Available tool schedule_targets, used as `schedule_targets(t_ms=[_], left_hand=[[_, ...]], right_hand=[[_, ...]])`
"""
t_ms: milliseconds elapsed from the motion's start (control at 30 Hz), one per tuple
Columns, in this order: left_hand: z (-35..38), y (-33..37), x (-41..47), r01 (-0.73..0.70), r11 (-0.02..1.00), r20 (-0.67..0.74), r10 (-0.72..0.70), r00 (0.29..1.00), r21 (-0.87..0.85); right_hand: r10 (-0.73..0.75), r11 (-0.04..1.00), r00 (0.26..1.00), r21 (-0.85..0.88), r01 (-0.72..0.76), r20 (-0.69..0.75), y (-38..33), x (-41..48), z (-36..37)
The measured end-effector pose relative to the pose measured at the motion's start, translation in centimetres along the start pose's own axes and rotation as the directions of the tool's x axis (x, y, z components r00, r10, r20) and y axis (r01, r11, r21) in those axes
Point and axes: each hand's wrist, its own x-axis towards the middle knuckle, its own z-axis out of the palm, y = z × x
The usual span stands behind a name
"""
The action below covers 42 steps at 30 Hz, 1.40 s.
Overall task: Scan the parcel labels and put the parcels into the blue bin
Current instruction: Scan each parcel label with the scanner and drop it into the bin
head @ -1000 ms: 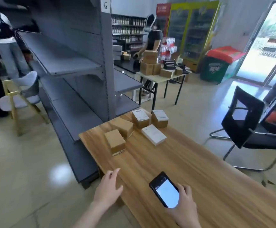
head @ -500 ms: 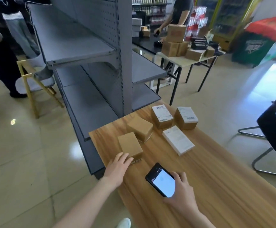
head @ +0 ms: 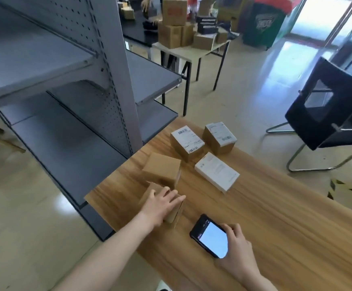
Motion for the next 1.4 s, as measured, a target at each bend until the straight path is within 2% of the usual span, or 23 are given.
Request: schedule_targets(t_ms=[133,233,333,433,533,633,867,1067,1267,1400], left_hand=[[-0.9,-0.1,-0.3,0.014,0.983,-0.222,-0.055,0.974,-0.185],[-1.1,0.4,-1.0,-0.028,0.892,-0.338,-0.141,0.93,-0.45],[-0.8,1.2,-1.6,-0.083,0.719,-0.355,-0.237,0.904,-0.69],[0.3,2.2,-2.3,-0.037,0.578,-0.27,-0.322,0.908,-0.815],[1.8,2.8,-3.4,-0.003,0.531,-0.206,-0.323,0.924,-0.847],[2.4,2.6,-4.6,0.002,0.538,-0.226,-0.358,0.906,-0.843],[3.9,-0.6,-7.3,0.126,0.69,-0.282,-0.446,0.85,-0.713],[4.7,-2.3,-8.9,0.219,0.661,-0.161,-0.464,0.871,-0.718],[5.2,-2.7,-8.2,0.254,0.561,-0.043,-0.461,0.886,-0.788],[5.8,-3.3,-7.2,0.274,0.606,0.023,-0.388,0.921,-0.746]], right_hand=[[0.04,0.999,0.997,0.015,-0.04,-0.063,0.8,-1.1,-0.6],[0.072,0.997,0.99,0.042,-0.068,-0.124,1.0,-1.8,-1.1],[0.062,0.997,0.986,0.048,-0.055,-0.152,1.2,-2.5,-1.6],[0.054,0.997,0.986,0.055,-0.046,-0.161,1.5,-3.3,-1.8],[0.044,0.999,0.988,0.035,-0.039,-0.151,1.7,-3.9,-2.0],[0.037,0.999,0.991,0.035,-0.033,-0.127,1.7,-4.3,-2.2],[-0.039,0.999,0.997,0.009,0.04,-0.074,0.4,-3.6,-1.6],[-0.097,0.995,0.995,-0.009,0.097,-0.021,-2.0,-1.7,-0.9],[-0.131,0.99,0.991,-0.053,0.132,0.021,-3.8,0.3,-0.5],[-0.125,0.99,0.992,-0.061,0.126,0.025,-3.9,1.0,-0.7]])
